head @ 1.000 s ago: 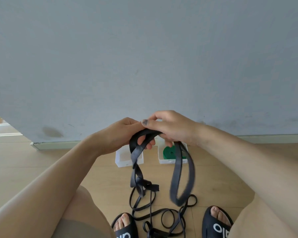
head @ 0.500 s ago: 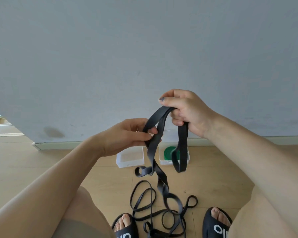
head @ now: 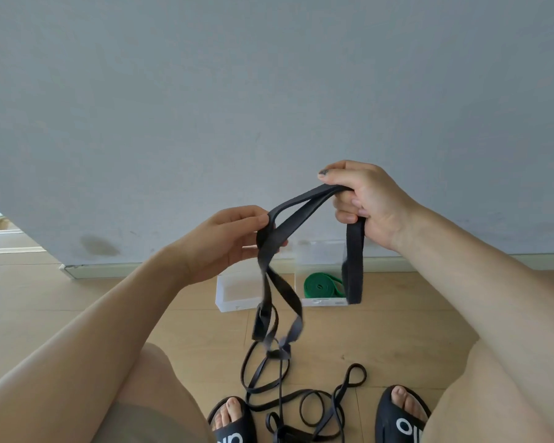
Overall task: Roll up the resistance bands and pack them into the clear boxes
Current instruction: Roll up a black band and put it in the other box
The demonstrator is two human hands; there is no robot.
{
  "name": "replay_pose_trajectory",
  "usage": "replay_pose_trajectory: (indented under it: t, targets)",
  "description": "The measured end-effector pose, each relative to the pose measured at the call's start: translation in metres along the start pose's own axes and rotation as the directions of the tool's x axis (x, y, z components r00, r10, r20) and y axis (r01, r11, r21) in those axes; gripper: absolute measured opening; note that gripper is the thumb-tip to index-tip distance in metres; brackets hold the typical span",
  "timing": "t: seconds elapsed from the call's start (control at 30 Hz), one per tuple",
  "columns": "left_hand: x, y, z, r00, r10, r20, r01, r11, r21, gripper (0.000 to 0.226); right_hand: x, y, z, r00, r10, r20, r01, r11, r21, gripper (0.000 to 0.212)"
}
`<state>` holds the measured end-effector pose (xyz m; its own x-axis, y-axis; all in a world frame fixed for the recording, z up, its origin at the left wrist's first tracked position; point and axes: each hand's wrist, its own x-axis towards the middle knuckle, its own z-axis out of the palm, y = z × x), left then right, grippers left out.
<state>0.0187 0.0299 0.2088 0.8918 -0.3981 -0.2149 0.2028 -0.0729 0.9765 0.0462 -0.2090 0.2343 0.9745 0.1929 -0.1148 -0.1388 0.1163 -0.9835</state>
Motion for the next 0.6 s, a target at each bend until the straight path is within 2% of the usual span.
replay_pose_trajectory:
  t: [0.13,0.17,0.23,0.3,0.47,0.6]
  targets:
    - [0.0034,-0.0012,-0.001,0.995,0.013,-0.099,-0.02,0.998,-0.063,0.034,-0.0001,-0.0013,-0.0007,0.999,0.048,0.013,-0.048,0.998,-0.05,0.012]
    - [0.004,-0.0023,-0.0022,0.994,0.02,-0.11,-0.023,0.999,-0.028,0.034,-0.0007,-0.0016,-0.0012,0.998,0.056,0.024,-0.055,0.997,-0.06,0.011]
    - [0.0036,-0.0051,-0.0056,0.993,0.049,-0.111,-0.022,0.974,0.227,0.029,-0.0022,-0.0009,-0.0003,0.997,0.066,0.05,-0.063,0.995,-0.076,0.009]
    - [0.001,-0.0048,-0.0047,0.995,0.065,-0.074,-0.023,0.883,0.468,0.037,-0.0028,-0.0001,0.0015,0.996,0.07,0.061,-0.066,0.996,-0.067,0.011]
    - [-0.0017,0.0033,0.0,0.988,0.079,-0.13,0.02,0.78,0.625,0.048,0.0009,-0.0032,-0.0027,0.998,0.065,0.024,-0.066,0.997,0.033,0.013]
    - [-0.0006,-0.005,0.0016,0.999,0.005,-0.051,0.031,0.725,0.688,0.045,-0.0015,0.001,-0.0028,0.995,0.094,0.045,-0.096,0.995,0.041,0.01]
